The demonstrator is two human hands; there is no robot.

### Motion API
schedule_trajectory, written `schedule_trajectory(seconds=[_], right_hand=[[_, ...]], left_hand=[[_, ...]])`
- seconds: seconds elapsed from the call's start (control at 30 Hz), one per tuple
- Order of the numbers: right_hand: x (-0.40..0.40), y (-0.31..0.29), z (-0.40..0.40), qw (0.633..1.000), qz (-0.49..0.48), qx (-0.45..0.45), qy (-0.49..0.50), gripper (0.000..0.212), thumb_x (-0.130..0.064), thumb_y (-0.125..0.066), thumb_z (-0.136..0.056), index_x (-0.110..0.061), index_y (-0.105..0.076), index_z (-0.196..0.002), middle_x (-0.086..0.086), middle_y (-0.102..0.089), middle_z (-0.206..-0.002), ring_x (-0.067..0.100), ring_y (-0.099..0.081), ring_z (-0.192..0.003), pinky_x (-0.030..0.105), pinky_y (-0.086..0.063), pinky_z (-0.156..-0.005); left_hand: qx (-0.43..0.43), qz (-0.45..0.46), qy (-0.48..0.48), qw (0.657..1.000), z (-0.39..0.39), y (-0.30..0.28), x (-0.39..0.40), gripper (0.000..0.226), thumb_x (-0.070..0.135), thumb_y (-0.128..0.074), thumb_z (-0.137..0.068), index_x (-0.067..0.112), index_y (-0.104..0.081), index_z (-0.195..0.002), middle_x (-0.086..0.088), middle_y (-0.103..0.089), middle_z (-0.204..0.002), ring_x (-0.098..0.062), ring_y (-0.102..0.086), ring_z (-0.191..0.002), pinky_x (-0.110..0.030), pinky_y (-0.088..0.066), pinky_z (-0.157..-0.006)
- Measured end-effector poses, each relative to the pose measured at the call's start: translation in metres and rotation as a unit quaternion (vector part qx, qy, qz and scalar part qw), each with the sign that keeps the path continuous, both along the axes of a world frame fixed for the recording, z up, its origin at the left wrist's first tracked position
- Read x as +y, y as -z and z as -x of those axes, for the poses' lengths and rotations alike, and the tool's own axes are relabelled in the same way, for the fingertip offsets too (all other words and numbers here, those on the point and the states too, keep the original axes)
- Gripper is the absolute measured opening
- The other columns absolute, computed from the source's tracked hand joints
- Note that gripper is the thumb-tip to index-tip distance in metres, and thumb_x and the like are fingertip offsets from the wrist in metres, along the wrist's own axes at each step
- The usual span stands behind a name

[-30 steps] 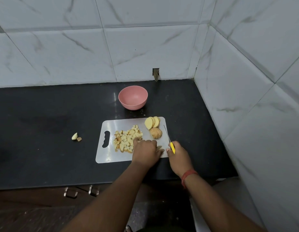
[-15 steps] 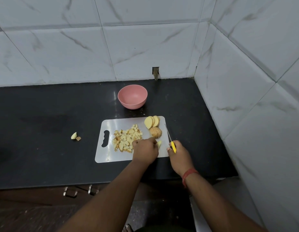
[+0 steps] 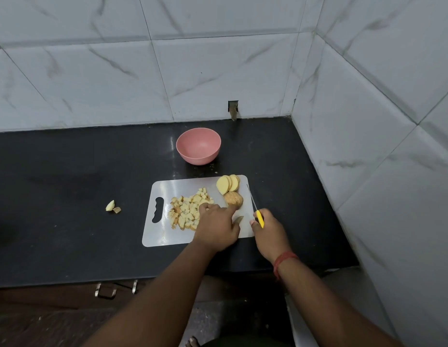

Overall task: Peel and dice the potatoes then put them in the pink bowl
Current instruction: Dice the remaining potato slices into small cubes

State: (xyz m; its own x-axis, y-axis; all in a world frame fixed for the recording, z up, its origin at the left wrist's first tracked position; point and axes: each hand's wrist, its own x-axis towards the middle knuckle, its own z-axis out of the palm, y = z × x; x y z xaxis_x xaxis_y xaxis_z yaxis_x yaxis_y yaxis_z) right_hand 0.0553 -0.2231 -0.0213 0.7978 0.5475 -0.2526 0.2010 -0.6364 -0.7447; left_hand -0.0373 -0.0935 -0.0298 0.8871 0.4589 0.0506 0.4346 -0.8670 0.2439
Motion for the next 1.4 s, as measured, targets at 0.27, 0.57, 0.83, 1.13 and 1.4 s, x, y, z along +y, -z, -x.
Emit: schedule_trajectory(seconds=[0.27,0.57,0.83,1.13,1.4], right_hand=[[0.005,-0.001,-0.001,1.000,-0.002,0.001,0.004,0.032,-0.028,-0.051,-0.099,-0.020,-0.051,-0.130,-0.001,-0.059,-0.124,0.017,-0.057,-0.110,0.032,-0.049,-0.092],[0.008,-0.003,-0.004,1.000,0.004,0.006,0.009,0.031,-0.028,-0.051,-0.099,-0.020,-0.051,-0.129,0.000,-0.059,-0.122,0.019,-0.057,-0.110,0.034,-0.050,-0.091],[0.010,-0.009,-0.005,1.000,0.013,0.016,0.013,0.030,-0.029,-0.049,-0.100,-0.021,-0.051,-0.129,0.000,-0.059,-0.119,0.018,-0.057,-0.108,0.033,-0.050,-0.091],[0.003,-0.010,0.021,0.999,0.039,0.022,0.011,0.020,-0.021,-0.039,-0.101,-0.010,-0.048,-0.115,0.011,-0.061,-0.104,0.025,-0.059,-0.087,0.036,-0.050,-0.072],[-0.011,-0.014,0.044,0.980,0.148,-0.085,-0.107,0.018,-0.013,-0.037,-0.099,-0.008,-0.042,-0.116,0.012,-0.062,-0.103,0.028,-0.062,-0.087,0.030,-0.039,-0.063]], left_hand=[[0.057,-0.004,0.136,0.989,-0.003,-0.001,0.022,0.023,0.026,-0.053,-0.098,0.028,-0.066,-0.118,0.006,-0.062,-0.107,-0.020,-0.056,-0.105,-0.039,-0.029,-0.091],[0.044,0.084,-0.037,0.995,-0.021,-0.010,0.014,0.030,0.047,-0.053,-0.099,0.022,-0.067,-0.109,-0.002,-0.070,-0.098,-0.023,-0.064,-0.093,-0.037,-0.048,-0.086],[0.041,0.103,-0.011,0.994,-0.014,-0.009,0.021,0.029,0.033,-0.049,-0.100,0.023,-0.058,-0.126,-0.004,-0.067,-0.110,-0.023,-0.062,-0.095,-0.035,-0.050,-0.081],[0.029,0.013,0.043,0.999,-0.011,0.003,0.021,0.031,0.048,-0.057,-0.095,0.026,-0.064,-0.116,0.001,-0.055,-0.115,-0.022,-0.050,-0.107,-0.041,-0.034,-0.090],[0.009,0.031,-0.001,0.999,-0.014,0.010,0.012,0.026,0.040,-0.060,-0.095,0.028,-0.068,-0.115,0.005,-0.058,-0.116,-0.021,-0.048,-0.107,-0.037,-0.027,-0.082]])
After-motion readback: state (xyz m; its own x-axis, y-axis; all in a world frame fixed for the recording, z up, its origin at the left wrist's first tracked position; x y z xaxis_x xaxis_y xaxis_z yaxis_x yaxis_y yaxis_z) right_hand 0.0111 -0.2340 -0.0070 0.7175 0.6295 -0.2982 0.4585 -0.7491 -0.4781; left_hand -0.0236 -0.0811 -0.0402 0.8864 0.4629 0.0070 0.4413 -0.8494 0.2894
